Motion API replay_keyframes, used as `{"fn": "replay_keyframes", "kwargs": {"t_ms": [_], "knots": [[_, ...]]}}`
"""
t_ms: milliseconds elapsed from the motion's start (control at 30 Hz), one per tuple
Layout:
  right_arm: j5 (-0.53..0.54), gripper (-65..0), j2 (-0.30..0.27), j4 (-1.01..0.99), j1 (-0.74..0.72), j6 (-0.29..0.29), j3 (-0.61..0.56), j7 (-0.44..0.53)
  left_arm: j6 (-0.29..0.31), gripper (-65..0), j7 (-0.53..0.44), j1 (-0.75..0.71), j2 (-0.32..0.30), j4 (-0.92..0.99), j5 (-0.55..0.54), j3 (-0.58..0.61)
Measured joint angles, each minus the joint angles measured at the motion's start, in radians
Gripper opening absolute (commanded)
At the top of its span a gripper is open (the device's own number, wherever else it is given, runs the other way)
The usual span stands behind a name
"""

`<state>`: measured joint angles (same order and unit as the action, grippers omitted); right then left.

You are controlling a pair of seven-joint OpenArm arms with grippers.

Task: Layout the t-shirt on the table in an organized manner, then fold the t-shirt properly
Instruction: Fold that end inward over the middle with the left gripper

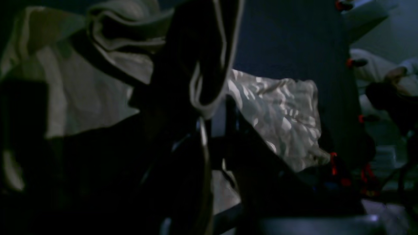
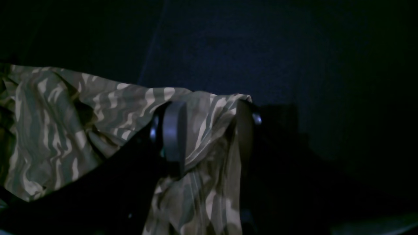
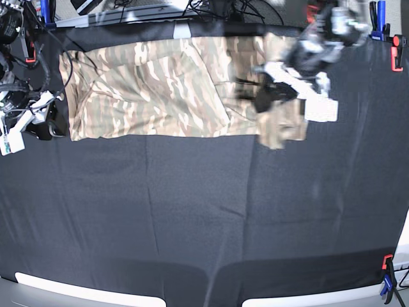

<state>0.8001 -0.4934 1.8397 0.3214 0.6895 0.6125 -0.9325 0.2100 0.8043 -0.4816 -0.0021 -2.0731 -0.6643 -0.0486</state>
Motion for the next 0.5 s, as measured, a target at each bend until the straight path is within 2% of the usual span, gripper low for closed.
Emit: {"fn": "replay_keyframes", "kwargs": {"t_ms": [67,200,367,433,500], "knots": [[0.0,-40.9,0.0,0.0,0.0,0.0,0.0,0.0,-0.019,-65.0,-0.028,0.0,0.014,0.034,0.026,0.044],[0.0,-40.9,0.0,0.0,0.0,0.0,0.0,0.0,-0.019,-65.0,-0.065,0.007,0.036,0.101,0.03,0.101],[0.0,-40.9,0.0,0.0,0.0,0.0,0.0,0.0,-0.019,-65.0,-0.094,0.056,0.038,0.195,0.026,0.136],[0.0,-40.9,0.0,0.0,0.0,0.0,0.0,0.0,-0.021,-65.0,-0.097,0.071,0.058,0.245,0.027,0.137],[0.0,-40.9,0.0,0.0,0.0,0.0,0.0,0.0,-0.024,-50.9,-0.092,0.085,0.09,0.288,0.032,0.137]]}}
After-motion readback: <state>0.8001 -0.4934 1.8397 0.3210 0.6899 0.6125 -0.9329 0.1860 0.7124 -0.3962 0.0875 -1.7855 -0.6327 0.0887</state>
